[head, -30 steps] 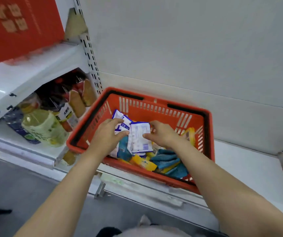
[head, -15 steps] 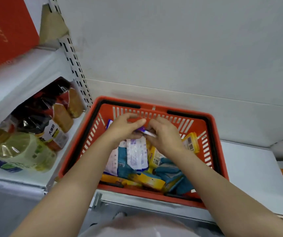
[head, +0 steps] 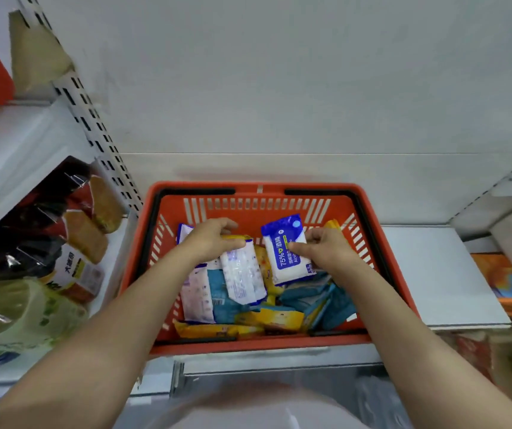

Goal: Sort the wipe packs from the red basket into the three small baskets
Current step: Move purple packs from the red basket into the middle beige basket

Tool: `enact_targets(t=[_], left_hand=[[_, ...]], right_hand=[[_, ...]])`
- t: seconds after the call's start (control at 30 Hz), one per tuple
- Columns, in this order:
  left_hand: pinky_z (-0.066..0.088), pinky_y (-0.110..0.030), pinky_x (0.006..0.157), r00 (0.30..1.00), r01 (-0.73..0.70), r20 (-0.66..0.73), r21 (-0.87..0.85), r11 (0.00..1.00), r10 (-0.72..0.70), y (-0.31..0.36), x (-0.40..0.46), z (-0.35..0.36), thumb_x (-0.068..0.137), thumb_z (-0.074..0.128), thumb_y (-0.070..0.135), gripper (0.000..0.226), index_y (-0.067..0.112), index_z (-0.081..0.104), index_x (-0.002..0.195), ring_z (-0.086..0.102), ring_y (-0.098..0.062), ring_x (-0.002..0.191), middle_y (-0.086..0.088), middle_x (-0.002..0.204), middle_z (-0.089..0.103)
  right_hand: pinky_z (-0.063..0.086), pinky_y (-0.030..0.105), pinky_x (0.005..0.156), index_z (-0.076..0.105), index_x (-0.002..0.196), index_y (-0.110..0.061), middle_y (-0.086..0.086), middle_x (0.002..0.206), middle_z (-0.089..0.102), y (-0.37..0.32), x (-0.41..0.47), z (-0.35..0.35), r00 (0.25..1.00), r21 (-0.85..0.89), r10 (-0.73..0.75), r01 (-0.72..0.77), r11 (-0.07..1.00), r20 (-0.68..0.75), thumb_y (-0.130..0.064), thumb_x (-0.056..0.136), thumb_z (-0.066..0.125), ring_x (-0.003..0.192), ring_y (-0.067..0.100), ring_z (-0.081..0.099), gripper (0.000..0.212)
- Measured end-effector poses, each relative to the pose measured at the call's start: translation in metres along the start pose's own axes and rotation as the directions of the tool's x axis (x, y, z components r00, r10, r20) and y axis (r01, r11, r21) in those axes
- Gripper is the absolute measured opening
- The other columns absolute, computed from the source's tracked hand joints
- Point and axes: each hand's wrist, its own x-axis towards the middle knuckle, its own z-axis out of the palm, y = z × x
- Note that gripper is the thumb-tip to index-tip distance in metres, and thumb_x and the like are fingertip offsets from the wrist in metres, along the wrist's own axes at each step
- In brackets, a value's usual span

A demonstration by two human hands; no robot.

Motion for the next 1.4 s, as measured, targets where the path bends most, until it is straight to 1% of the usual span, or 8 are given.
enact_targets(t=[0.37, 0.57, 0.7, 0.87, 0.97, 1.13, 1.27, 1.4], left_hand=[[0.038, -0.039, 0.091, 0.999, -0.028, -0.020, 0.562, 0.826, 0.048, -0.002, 0.013, 0.020, 0.076, 0.074, 0.057, 0.051, 0.033, 0.064, 0.120, 0.044, -0.027, 0.120, -0.001, 0.121, 0.059], [0.047, -0.033, 0.071, 0.989, -0.121, -0.055, 0.239, 0.963, 0.138, 0.019, 0.011, 0.011, 0.076, 0.083, 0.030, 0.023, 0.027, 0.060, 0.079, 0.057, -0.024, 0.097, 0.001, 0.095, 0.066], [0.051, -0.036, 0.067, 0.971, -0.236, -0.069, -0.148, 0.960, 0.228, 0.046, -0.006, 0.005, 0.079, 0.081, 0.016, 0.019, 0.016, 0.063, 0.084, 0.065, -0.024, 0.078, -0.006, 0.085, 0.068], [0.058, -0.033, 0.074, 0.976, -0.171, 0.006, -0.590, 0.789, 0.217, 0.079, -0.044, 0.021, 0.086, 0.073, 0.011, 0.018, 0.018, 0.067, 0.102, 0.073, -0.017, 0.082, -0.007, 0.103, 0.074], [0.058, -0.030, 0.073, 0.955, -0.188, 0.049, -0.659, 0.728, 0.291, 0.108, -0.077, 0.049, 0.089, 0.069, 0.007, 0.014, 0.014, 0.071, 0.101, 0.073, -0.015, 0.078, -0.007, 0.096, 0.077], [0.059, -0.029, 0.066, 0.920, -0.232, 0.051, -0.727, 0.646, 0.388, 0.166, -0.147, 0.128, 0.092, 0.064, 0.006, 0.012, 0.012, 0.069, 0.101, 0.072, -0.015, 0.075, -0.004, 0.090, 0.076], [0.060, -0.033, 0.066, 0.885, -0.208, 0.149, -0.721, 0.661, 0.441, 0.207, -0.211, 0.216, 0.096, 0.061, 0.013, 0.013, 0.026, 0.064, 0.097, 0.070, -0.011, 0.073, 0.006, 0.082, 0.073], [0.060, -0.038, 0.063, 0.825, -0.186, 0.291, -0.670, 0.719, 0.484, 0.240, -0.273, 0.311, 0.099, 0.056, 0.018, 0.011, 0.027, 0.062, 0.099, 0.071, -0.016, 0.076, 0.004, 0.089, 0.071]], right_hand=[[0.055, 0.023, 0.053, 0.063, 0.103, -0.014, 0.003, 0.093, 0.076, -0.006, -0.050, 0.004, 0.993, 0.232, 0.052, -0.027, 0.972, -0.102, -0.024, 0.082, 0.079, 0.076, 0.013, 0.075, 0.028], [0.058, 0.028, 0.061, 0.066, 0.102, -0.014, 0.004, 0.094, 0.077, -0.005, -0.077, -0.001, 0.974, 0.346, 0.057, 0.023, 0.938, -0.217, -0.024, 0.084, 0.077, 0.081, 0.017, 0.075, 0.024], [0.061, 0.032, 0.065, 0.065, 0.107, -0.008, 0.009, 0.097, 0.077, -0.008, -0.095, -0.006, 0.946, 0.486, 0.048, 0.121, 0.866, -0.321, -0.020, 0.084, 0.077, 0.081, 0.020, 0.075, 0.029], [0.058, 0.031, 0.056, 0.046, 0.124, -0.021, 0.010, 0.095, 0.076, 0.002, -0.135, -0.028, 0.871, 0.611, -0.011, 0.354, 0.707, -0.492, -0.003, 0.081, 0.077, 0.079, 0.023, 0.075, 0.057], [0.061, 0.041, 0.063, 0.038, 0.132, -0.034, 0.013, 0.096, 0.073, 0.022, -0.173, -0.053, 0.823, 0.582, -0.039, 0.434, 0.688, -0.567, -0.004, 0.078, 0.080, 0.082, 0.027, 0.075, 0.075], [0.056, 0.034, 0.056, 0.044, 0.128, -0.013, 0.017, 0.112, 0.071, 0.088, -0.254, -0.105, 0.741, 0.619, 0.033, 0.535, 0.575, -0.671, -0.005, 0.080, 0.078, 0.087, 0.033, 0.073, 0.059], [0.057, 0.059, 0.069, 0.038, 0.131, -0.016, 0.010, 0.113, 0.072, 0.163, -0.336, -0.150, 0.700, 0.646, 0.089, 0.592, 0.482, -0.708, -0.002, 0.082, 0.076, 0.097, 0.039, 0.071, 0.064], [0.057, 0.051, 0.085, 0.039, 0.141, -0.021, 0.005, 0.118, 0.070, 0.232, -0.418, -0.189, 0.566, 0.528, 0.134, 0.621, 0.580, -0.813, 0.003, 0.082, 0.073, 0.106, 0.031, 0.069, 0.072]])
